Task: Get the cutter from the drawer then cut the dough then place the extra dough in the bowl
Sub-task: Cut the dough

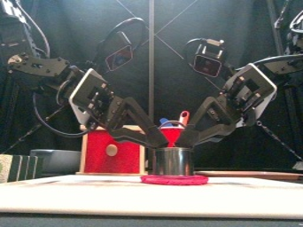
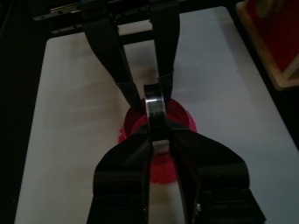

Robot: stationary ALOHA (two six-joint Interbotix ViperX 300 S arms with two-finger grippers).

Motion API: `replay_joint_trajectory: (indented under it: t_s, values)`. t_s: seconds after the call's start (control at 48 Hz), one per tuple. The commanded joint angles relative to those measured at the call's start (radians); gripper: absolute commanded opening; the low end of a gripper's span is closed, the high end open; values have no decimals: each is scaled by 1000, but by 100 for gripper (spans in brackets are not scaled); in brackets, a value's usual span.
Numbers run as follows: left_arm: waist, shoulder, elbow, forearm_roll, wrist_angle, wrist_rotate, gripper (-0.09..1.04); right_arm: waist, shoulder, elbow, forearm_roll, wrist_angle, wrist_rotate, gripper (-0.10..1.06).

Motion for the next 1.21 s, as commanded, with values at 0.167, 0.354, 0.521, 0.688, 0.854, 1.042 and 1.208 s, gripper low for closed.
replay_joint_trajectory:
  t_s: [0.167,0.354,0.521,0.688,0.854,1.042,1.208]
  values:
    - [-2,-12,-20,5,61,2,56,8,-31,-21,-2,58,6,52]
    - [-17,-9,-25,20,146,2,56,9,-20,-28,-3,100,5,52]
    - [-31,-2,-25,25,189,0,56,15,-11,-25,-11,135,6,52]
    - [-43,15,-26,21,207,-5,56,31,14,-28,-9,179,8,51]
    - [-46,41,-32,21,221,-5,55,44,52,-34,-3,195,15,51]
    - [-52,55,-37,3,193,-6,55,54,78,-37,9,186,14,45]
    - [-64,97,-38,-34,100,-6,51,52,78,-23,11,152,15,39]
